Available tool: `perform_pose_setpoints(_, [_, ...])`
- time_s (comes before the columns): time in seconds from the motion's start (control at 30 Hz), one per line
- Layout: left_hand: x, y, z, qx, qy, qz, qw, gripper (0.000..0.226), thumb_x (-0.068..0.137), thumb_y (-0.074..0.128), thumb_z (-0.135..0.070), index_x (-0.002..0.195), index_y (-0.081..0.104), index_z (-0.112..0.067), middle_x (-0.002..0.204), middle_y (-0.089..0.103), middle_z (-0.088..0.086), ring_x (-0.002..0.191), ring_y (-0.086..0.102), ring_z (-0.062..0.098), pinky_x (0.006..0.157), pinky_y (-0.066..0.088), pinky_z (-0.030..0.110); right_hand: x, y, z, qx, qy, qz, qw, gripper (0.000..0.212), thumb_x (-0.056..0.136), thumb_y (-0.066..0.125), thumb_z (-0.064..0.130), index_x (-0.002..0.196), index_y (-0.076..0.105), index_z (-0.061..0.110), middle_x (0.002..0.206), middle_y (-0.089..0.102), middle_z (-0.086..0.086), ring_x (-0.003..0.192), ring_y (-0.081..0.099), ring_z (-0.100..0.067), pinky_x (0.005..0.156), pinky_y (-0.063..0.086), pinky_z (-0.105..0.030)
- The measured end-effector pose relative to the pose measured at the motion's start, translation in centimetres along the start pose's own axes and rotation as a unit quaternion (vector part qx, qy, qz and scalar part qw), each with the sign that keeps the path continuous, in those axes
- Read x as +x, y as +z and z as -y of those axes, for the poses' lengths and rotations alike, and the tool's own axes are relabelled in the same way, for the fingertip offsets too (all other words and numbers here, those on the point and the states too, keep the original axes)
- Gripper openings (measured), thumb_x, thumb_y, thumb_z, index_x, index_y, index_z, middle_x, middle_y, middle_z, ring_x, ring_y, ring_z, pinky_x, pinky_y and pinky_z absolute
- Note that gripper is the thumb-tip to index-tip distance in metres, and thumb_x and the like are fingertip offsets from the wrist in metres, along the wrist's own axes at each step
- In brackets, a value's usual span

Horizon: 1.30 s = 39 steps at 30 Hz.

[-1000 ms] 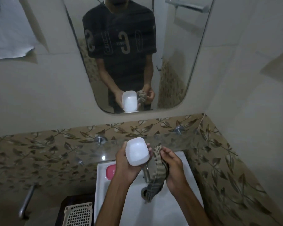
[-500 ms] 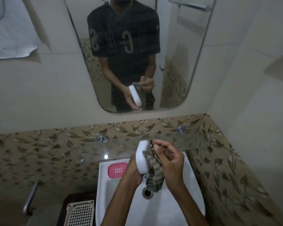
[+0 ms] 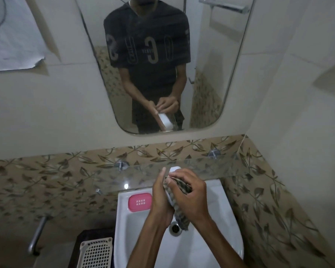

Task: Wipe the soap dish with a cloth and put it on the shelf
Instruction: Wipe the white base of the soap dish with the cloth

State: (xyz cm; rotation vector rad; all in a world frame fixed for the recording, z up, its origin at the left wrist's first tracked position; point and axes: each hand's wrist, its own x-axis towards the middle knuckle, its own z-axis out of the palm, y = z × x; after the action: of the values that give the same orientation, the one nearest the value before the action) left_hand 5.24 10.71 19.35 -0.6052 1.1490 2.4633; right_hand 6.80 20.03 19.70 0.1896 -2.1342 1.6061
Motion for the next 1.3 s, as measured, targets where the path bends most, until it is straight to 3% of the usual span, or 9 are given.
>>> perform_pose_setpoints(0.1, [0.1, -0.1, 0.1, -0.009, 0.024, -0.001, 1.000, 0.063, 0.087, 0.063, -0.059, 0.107, 0.080, -0.002, 0.106, 0.076, 0.024, 0.094, 0.077, 0.033, 0.072, 0.064, 0.039, -0.1, -0.1, 0.1, -0.004, -0.006, 0.008, 1.000, 0.015, 0.085, 0.082, 0.019, 0.099, 0.076, 0.016, 0.097, 0.075, 0.007, 0.094, 0.072, -0.008, 0.084, 0.059, -0.024])
perform_pose_setpoints(0.33, [-0.5, 0.2, -0.4, 0.038, 0.067, 0.000, 0.997, 0.061, 0.101, 0.044, -0.061, 0.114, 0.079, -0.013, 0.111, 0.077, 0.023, 0.103, 0.077, 0.033, 0.072, 0.064, 0.036, -0.6, -1.1, -1.0, -0.073, -0.101, 0.059, 0.991, 0.018, 0.093, 0.071, 0.024, 0.109, 0.077, 0.020, 0.117, 0.059, 0.000, 0.101, 0.064, -0.007, 0.081, 0.057, -0.018])
perform_pose_setpoints(0.43, [-0.4, 0.0, -0.1, 0.070, 0.088, 0.013, 0.994, 0.060, 0.103, 0.040, -0.053, 0.108, 0.078, -0.007, 0.099, 0.080, 0.017, 0.088, 0.080, 0.025, 0.062, 0.062, 0.029, 1.0, -1.6, -0.9, -0.081, -0.025, 0.100, 0.991, 0.017, 0.093, 0.070, 0.030, 0.107, 0.077, 0.024, 0.108, 0.061, 0.012, 0.097, 0.064, -0.002, 0.079, 0.056, -0.015])
perform_pose_setpoints(0.57, [-0.4, 0.4, 0.1, 0.108, 0.071, 0.030, 0.991, 0.059, 0.107, 0.032, -0.053, 0.118, 0.072, -0.011, 0.101, 0.081, 0.012, 0.087, 0.080, 0.020, 0.060, 0.062, 0.029, 3.9, -2.1, -0.8, -0.063, 0.078, 0.060, 0.993, 0.013, 0.087, 0.080, 0.018, 0.097, 0.080, 0.027, 0.096, 0.069, 0.012, 0.091, 0.067, 0.001, 0.078, 0.056, -0.017])
perform_pose_setpoints(0.7, [-0.2, -0.1, -0.1, 0.080, 0.113, 0.024, 0.990, 0.058, 0.106, 0.038, -0.044, 0.087, 0.082, -0.011, 0.086, 0.080, 0.013, 0.078, 0.079, 0.020, 0.059, 0.061, 0.026, 1.0, -1.0, 0.1, -0.069, -0.013, 0.139, 0.988, 0.009, 0.088, 0.074, 0.031, 0.096, 0.076, 0.033, 0.098, 0.066, 0.021, 0.096, 0.067, -0.003, 0.079, 0.057, -0.015])
perform_pose_setpoints(0.87, [-0.5, 0.0, 0.0, 0.095, 0.074, 0.021, 0.993, 0.061, 0.105, 0.037, -0.054, 0.112, 0.078, -0.010, 0.105, 0.080, 0.017, 0.091, 0.079, 0.023, 0.065, 0.061, 0.028, 4.0, -1.6, -1.2, -0.068, 0.063, 0.025, 0.995, 0.012, 0.089, 0.077, 0.022, 0.100, 0.079, 0.023, 0.098, 0.068, 0.008, 0.090, 0.067, -0.004, 0.082, 0.061, -0.032])
perform_pose_setpoints(1.03, [-0.6, -0.8, -0.5, 0.066, 0.112, 0.029, 0.991, 0.056, 0.103, 0.041, -0.048, 0.090, 0.085, -0.016, 0.092, 0.081, 0.013, 0.085, 0.079, 0.022, 0.064, 0.062, 0.028, 0.8, -0.4, -0.8, -0.066, -0.071, 0.106, 0.990, 0.010, 0.089, 0.074, 0.029, 0.099, 0.076, 0.029, 0.098, 0.060, 0.027, 0.092, 0.065, -0.001, 0.078, 0.054, -0.012])
perform_pose_setpoints(1.17, [-0.9, 0.0, 0.1, 0.084, 0.097, 0.040, 0.991, 0.055, 0.103, 0.040, -0.048, 0.108, 0.079, -0.009, 0.100, 0.081, 0.014, 0.087, 0.079, 0.020, 0.063, 0.060, 0.025, 4.0, -0.8, -1.7, -0.074, 0.077, 0.000, 0.994, 0.008, 0.090, 0.078, 0.020, 0.097, 0.080, 0.017, 0.093, 0.065, 0.005, 0.085, 0.067, -0.009, 0.076, 0.061, -0.031])
perform_pose_setpoints(1.3, [-0.8, -0.6, 0.0, 0.071, 0.127, 0.023, 0.989, 0.053, 0.101, 0.045, -0.046, 0.109, 0.075, -0.003, 0.102, 0.080, 0.017, 0.095, 0.078, 0.025, 0.067, 0.062, 0.027, 0.8, 0.3, -0.9, -0.119, -0.063, 0.076, 0.988, 0.014, 0.091, 0.071, 0.033, 0.101, 0.075, 0.024, 0.096, 0.063, 0.012, 0.086, 0.063, -0.002, 0.073, 0.056, -0.015])
